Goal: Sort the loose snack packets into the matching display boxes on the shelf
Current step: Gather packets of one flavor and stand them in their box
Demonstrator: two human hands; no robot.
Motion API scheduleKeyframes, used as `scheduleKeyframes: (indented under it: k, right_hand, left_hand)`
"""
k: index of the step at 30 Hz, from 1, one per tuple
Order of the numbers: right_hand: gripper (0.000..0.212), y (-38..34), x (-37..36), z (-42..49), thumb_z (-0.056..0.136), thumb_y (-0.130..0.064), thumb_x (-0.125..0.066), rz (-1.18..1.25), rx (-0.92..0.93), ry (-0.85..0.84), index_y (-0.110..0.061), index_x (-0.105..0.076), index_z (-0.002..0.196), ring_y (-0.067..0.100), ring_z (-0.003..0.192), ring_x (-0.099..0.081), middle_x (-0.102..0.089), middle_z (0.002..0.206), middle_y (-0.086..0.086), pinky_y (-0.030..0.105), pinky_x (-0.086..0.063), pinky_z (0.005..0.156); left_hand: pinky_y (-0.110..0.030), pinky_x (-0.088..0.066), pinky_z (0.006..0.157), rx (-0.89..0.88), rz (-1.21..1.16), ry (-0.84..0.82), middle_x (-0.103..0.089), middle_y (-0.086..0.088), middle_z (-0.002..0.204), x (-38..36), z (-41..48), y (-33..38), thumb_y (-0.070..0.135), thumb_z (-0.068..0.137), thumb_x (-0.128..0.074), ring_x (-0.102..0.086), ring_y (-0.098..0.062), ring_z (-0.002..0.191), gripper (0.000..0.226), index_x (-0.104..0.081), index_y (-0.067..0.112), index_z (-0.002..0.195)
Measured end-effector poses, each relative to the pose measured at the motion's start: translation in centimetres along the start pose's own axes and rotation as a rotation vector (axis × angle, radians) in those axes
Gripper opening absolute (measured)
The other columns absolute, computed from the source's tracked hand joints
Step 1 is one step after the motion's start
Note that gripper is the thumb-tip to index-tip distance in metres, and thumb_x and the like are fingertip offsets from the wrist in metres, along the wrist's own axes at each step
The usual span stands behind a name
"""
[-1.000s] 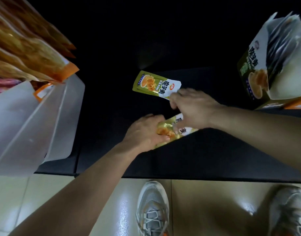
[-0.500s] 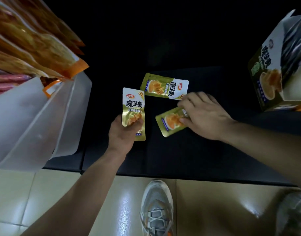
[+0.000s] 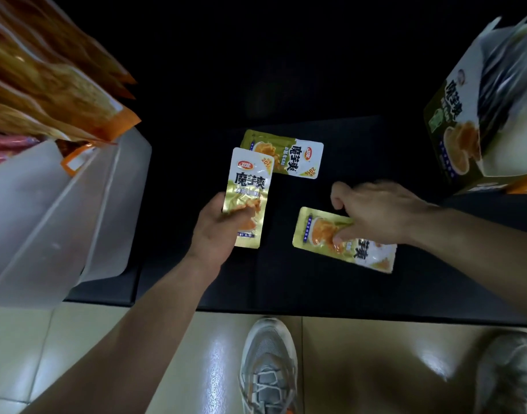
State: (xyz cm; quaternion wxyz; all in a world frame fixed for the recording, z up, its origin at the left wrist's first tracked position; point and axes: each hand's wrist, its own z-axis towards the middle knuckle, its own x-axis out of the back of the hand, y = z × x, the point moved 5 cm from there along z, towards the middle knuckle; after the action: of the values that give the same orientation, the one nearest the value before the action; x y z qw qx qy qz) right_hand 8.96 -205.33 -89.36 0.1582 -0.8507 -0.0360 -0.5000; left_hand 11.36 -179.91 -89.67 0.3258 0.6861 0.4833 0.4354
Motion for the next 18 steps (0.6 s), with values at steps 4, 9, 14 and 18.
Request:
scheduleKeyframes:
  k: [4, 9, 14, 18]
  right_hand:
    - [0.034, -0.3, -0.6, -1.0, 0.085, -0.054, -0.069, 0.085, 0.062, -0.033, -0.035, -0.045, 0.101, 0.008, 0.093, -0.047, -0.044, 0.095, -0.016, 0.027, -0.032, 0.072]
    - [0.009, -2.7, 1.2, -1.8, 0.096, -0.039, -0.056, 0.233, 0.165, -0.017, -0.042, -0.049, 0.098, 0.008, 0.099, -0.051, -0.053, 0.102, -0.017, 0.029, -0.036, 0.076]
    - [0.025, -6.0, 4.7, -0.1, 0.088, -0.049, -0.065, -0.027, 0.182, 0.322, -0.032, -0.047, 0.091, 0.016, 0.093, -0.059, -0.061, 0.100, -0.013, 0.033, -0.044, 0.082]
    - [0.057, -5.0, 5.5, 1.9, 0.072, -0.066, -0.072, -0.053, 0.135, 0.610, -0.020, -0.056, 0.103, 0.026, 0.096, -0.058, -0.058, 0.105, 0.002, 0.039, -0.045, 0.081]
  left_hand:
    - [-0.006, -0.047, 0.062, -0.026, 0.024, -0.044, -0.076, 0.012, 0.090, -0.8, -0.1, 0.4, 0.014, 0.094, -0.066, -0.071, 0.000, 0.079, 0.014, -0.069, 0.027, 0.100]
    - [-0.022, -0.056, 0.077, -0.043, 0.069, -0.148, -0.077, 0.005, 0.099, -2.5, -0.3, 1.1, 0.016, 0.095, -0.065, -0.073, -0.010, 0.089, 0.016, -0.068, 0.027, 0.106]
    - [-0.035, -0.058, 0.087, -0.022, 0.169, -0.412, -0.076, 0.000, 0.101, -5.1, -1.5, 0.9, 0.049, 0.089, -0.063, -0.073, -0.017, 0.095, 0.034, -0.066, 0.023, 0.112]
    - [-0.023, -0.056, 0.078, -0.041, 0.312, -0.424, -0.076, 0.009, 0.095, -4.6, -1.6, 0.1, 0.035, 0.085, -0.079, -0.072, -0.005, 0.088, 0.029, -0.065, 0.025, 0.109]
